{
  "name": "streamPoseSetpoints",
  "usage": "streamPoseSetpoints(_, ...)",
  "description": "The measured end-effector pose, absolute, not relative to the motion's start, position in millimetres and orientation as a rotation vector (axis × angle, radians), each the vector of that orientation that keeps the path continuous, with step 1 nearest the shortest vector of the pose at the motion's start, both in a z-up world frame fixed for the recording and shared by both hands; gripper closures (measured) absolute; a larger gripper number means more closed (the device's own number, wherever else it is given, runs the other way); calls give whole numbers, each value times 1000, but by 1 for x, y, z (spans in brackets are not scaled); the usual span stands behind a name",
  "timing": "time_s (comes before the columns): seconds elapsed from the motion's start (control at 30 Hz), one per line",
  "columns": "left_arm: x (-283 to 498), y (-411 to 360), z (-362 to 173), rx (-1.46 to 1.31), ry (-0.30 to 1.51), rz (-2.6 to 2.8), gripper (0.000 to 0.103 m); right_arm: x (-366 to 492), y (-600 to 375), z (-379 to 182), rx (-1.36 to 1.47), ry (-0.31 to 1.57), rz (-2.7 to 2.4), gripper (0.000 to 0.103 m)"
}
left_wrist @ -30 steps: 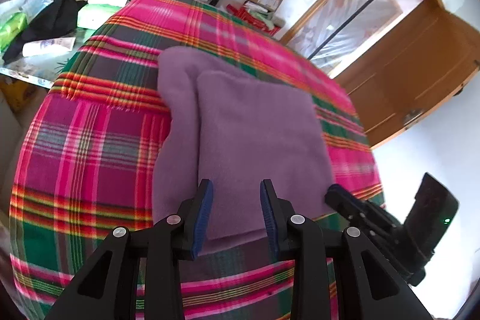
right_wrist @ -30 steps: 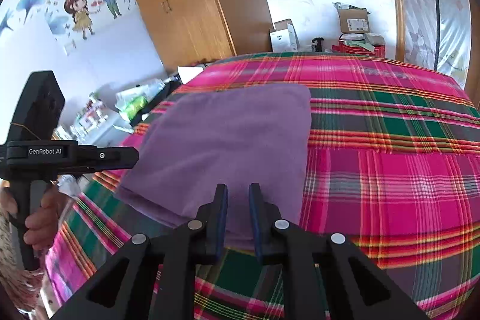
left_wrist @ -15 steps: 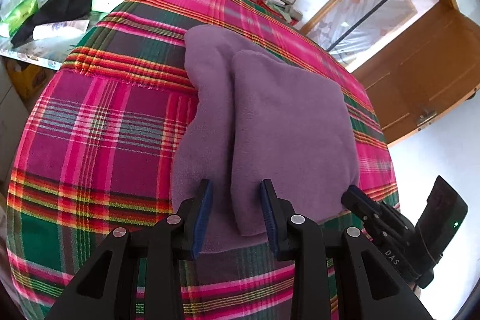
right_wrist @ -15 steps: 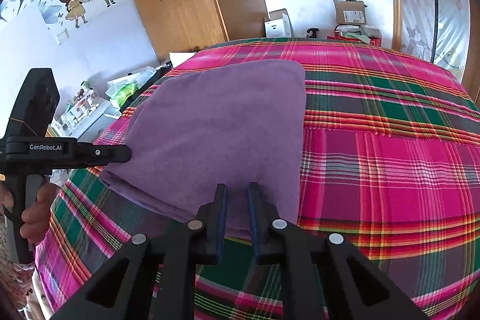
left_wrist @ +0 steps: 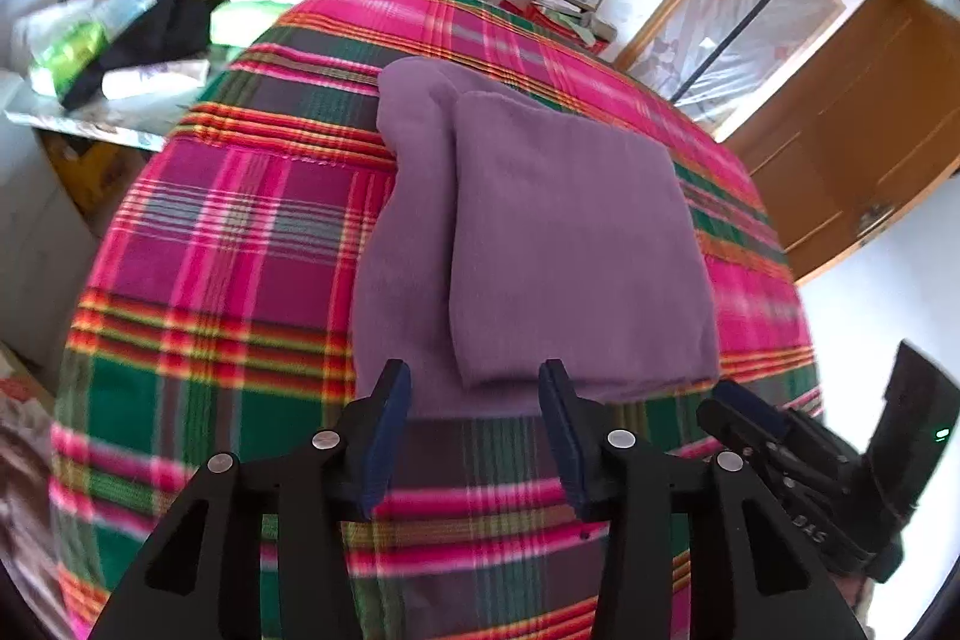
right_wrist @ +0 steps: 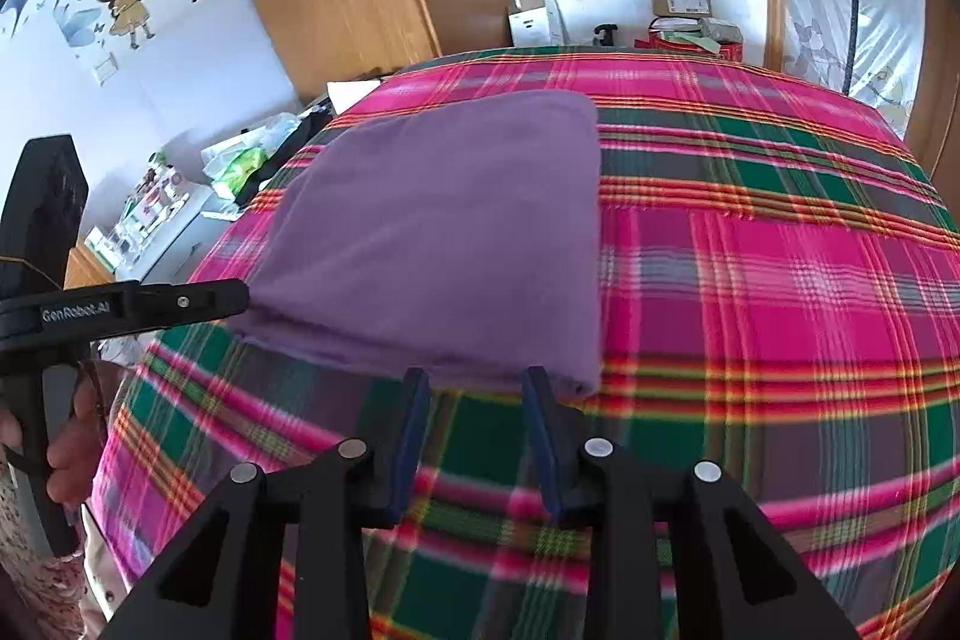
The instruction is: Fold clothes
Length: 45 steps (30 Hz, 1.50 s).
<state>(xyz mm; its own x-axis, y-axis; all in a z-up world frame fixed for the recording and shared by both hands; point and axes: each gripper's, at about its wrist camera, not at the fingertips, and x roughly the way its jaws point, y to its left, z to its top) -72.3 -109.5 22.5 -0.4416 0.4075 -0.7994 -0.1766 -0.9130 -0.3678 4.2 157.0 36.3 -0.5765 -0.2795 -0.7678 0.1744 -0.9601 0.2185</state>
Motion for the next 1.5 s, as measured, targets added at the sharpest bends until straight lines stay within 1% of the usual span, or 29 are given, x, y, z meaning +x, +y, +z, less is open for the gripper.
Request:
streamPoseSetpoints(0.1,-59,-104,22,-1412,-266,2440,57,11,148,34,1313,-147,-2582,70)
streamPoseSetpoints(0.17,-54,-101,19,-1428,-261,2445,57,13,142,31,1334,-150,-2584,70)
streamPoseSetpoints(0.3,-44,-94,11,-1453,-240,2444,57,16,136,24,1378,-150,-2584,63)
streamPoseSetpoints(0.47,-36,-89,4,-1472,-236,2440,57,16,132,17,1426,-144,-2598,63)
streamPoseSetpoints(0.57,-34,-87,2,-1475,-225,2459,57,16,133,13,1446,-157,-2604,59)
streamPoseSetpoints(0.8,-31,-79,-2,-1482,-162,2509,57,15,133,11,1452,-155,-2642,55)
streamPoseSetpoints(0.87,-30,-77,-3,-1484,-156,2522,57,15,130,11,1456,-121,-2652,55)
streamPoseSetpoints(1.03,-30,-73,-5,-1487,-142,2554,57,19,120,10,1436,-18,-2679,49)
streamPoseSetpoints(1.33,-32,-74,-7,-1461,-138,2595,56,16,115,10,1431,43,-2723,47)
streamPoseSetpoints(1.4,-32,-74,-7,-1450,-136,2602,56,14,115,9,1436,46,-2735,41)
streamPoseSetpoints(1.5,-30,-72,-7,-1442,-131,2611,56,12,117,9,1438,31,-2750,40)
